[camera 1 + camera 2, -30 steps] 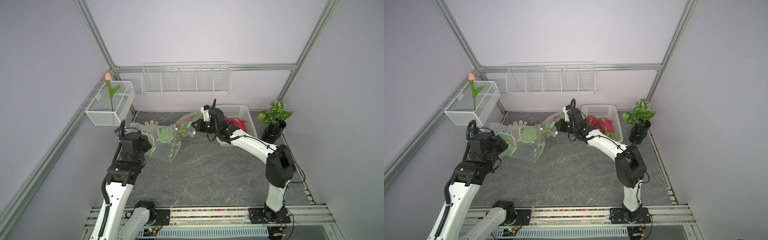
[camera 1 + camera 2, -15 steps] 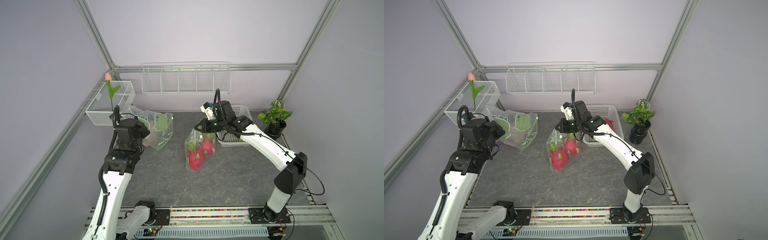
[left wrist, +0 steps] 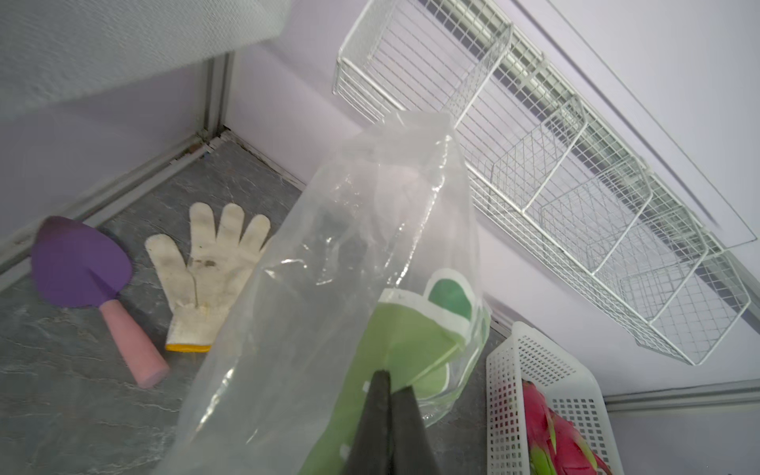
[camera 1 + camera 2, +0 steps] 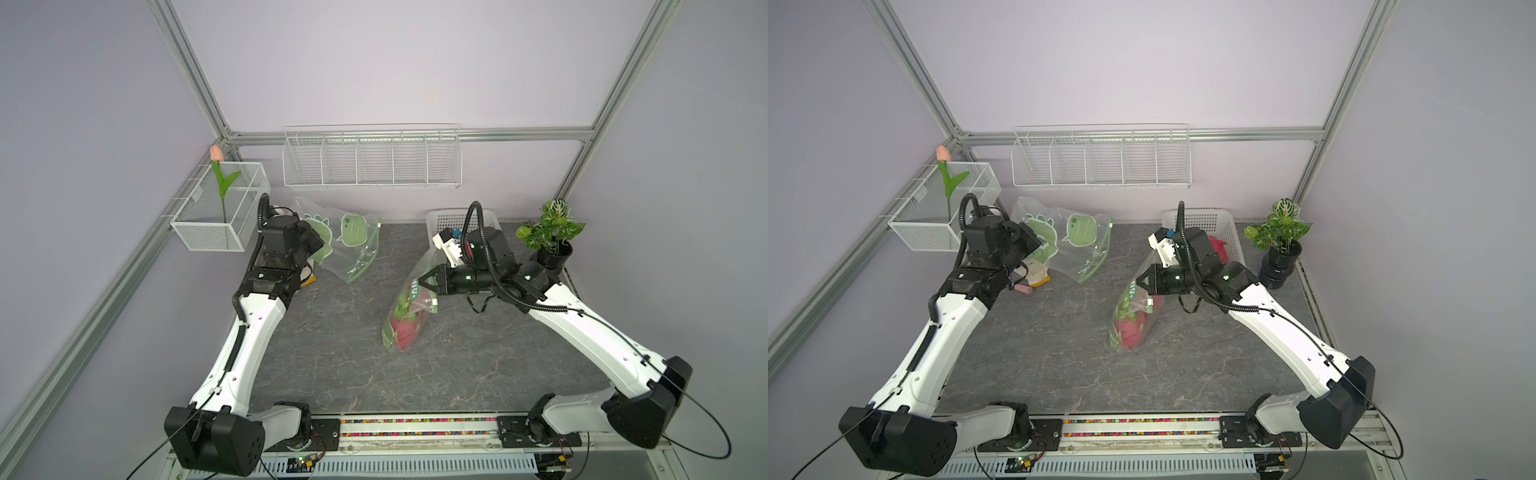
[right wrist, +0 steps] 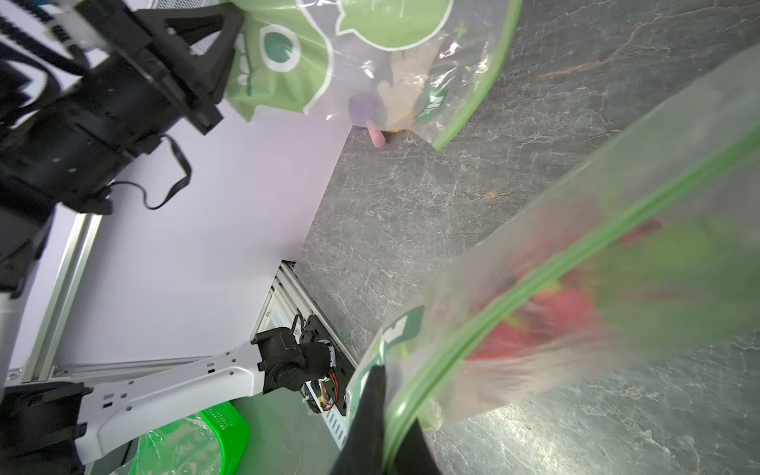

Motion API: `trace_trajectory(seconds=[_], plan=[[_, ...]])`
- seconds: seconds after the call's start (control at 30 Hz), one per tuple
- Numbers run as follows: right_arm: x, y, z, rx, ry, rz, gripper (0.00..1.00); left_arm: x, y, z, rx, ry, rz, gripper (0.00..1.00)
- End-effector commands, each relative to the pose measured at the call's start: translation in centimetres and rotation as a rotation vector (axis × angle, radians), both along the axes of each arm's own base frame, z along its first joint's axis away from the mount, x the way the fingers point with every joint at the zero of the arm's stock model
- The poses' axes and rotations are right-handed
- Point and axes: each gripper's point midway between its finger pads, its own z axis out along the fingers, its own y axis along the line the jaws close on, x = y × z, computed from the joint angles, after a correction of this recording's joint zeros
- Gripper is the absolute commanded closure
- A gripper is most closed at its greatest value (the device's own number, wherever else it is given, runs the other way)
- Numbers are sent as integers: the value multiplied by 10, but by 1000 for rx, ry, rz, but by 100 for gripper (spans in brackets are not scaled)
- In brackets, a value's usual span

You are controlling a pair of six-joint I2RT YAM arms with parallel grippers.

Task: Open the zip-top bag and take out the dragon fruit
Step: Pick up the zipper food storage bag at the center of the board, then place the zipper food storage bag at the center of the board.

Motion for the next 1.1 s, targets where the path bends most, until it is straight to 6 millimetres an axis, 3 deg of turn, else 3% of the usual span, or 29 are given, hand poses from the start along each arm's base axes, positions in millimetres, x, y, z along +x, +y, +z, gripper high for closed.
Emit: trace_trajectory(seconds=[0.0,0.17,0.4,0.57,0.77,1.07], plan=[[-3,-11,22,50,-53,-34,93,19,-35,17,-67,-64,-74,100],[-8,-20,27,60,-60,-55,93,46,-74,2,-119,-42,-145,100],[-9,-31,26,53,-61,-86,93,86,-93,-41,-148,31,-164,100],[-8,-34,25,52,-59,-98,93,109,-81,-98,-160,151,-125,100],[-6,-36,27,60,-63,-107,93,132,-62,-147,-195,257,-107,100],[-4,-39,27,60,-70,-130,92,159,-77,-176,-221,317,-117,100]])
